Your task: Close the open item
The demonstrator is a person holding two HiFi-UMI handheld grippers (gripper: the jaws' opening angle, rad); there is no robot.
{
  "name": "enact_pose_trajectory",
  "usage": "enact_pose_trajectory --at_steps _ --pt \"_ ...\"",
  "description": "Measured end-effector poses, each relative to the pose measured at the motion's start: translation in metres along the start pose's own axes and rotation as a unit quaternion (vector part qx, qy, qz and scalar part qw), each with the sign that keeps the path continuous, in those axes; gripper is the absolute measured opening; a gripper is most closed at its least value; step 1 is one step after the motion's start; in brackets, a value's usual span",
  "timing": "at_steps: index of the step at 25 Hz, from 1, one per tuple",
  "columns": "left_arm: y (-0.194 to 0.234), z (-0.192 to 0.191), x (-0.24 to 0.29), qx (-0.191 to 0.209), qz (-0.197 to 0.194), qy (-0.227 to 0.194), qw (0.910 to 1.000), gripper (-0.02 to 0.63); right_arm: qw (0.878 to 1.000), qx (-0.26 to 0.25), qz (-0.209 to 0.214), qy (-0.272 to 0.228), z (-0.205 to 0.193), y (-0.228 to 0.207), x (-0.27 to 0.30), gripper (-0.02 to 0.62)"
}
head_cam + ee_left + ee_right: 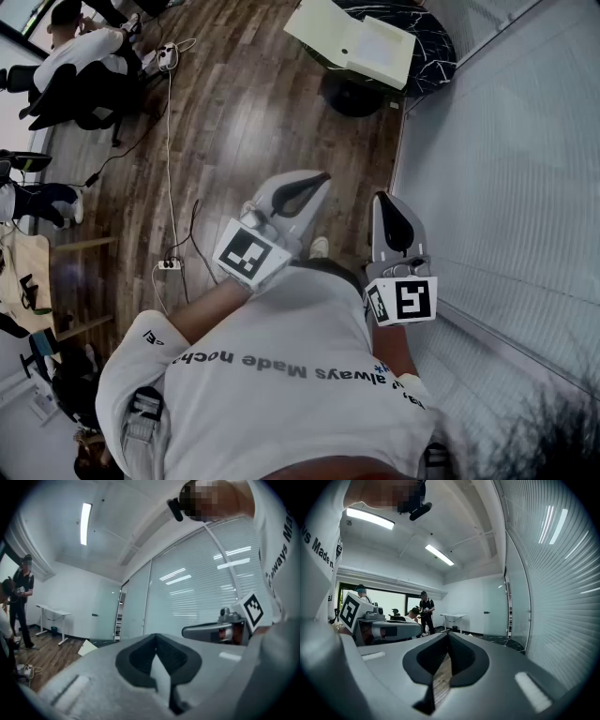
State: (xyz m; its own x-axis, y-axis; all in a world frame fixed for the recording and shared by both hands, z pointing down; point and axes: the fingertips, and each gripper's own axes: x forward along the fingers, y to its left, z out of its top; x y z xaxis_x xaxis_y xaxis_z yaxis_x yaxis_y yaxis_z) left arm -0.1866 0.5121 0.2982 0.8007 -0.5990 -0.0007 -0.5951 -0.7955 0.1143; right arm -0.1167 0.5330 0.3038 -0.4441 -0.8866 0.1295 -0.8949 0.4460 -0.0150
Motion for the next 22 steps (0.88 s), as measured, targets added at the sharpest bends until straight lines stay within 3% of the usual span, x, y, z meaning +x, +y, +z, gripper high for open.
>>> enact_pose_trajectory --at_steps 11,22 --pt "0.028 -0.012 0.012 -0.004 0.008 0.013 0.9999 0.003 1.000 0.016 0.008 -0.014 -0.004 -0.009 0.031 0.003" --pt "0.058 -0.014 0.132 0.005 -0.008 0.026 0.9996 0.003 1.000 0.022 -0.005 -0.013 -0.008 -0.118 0.082 0.003"
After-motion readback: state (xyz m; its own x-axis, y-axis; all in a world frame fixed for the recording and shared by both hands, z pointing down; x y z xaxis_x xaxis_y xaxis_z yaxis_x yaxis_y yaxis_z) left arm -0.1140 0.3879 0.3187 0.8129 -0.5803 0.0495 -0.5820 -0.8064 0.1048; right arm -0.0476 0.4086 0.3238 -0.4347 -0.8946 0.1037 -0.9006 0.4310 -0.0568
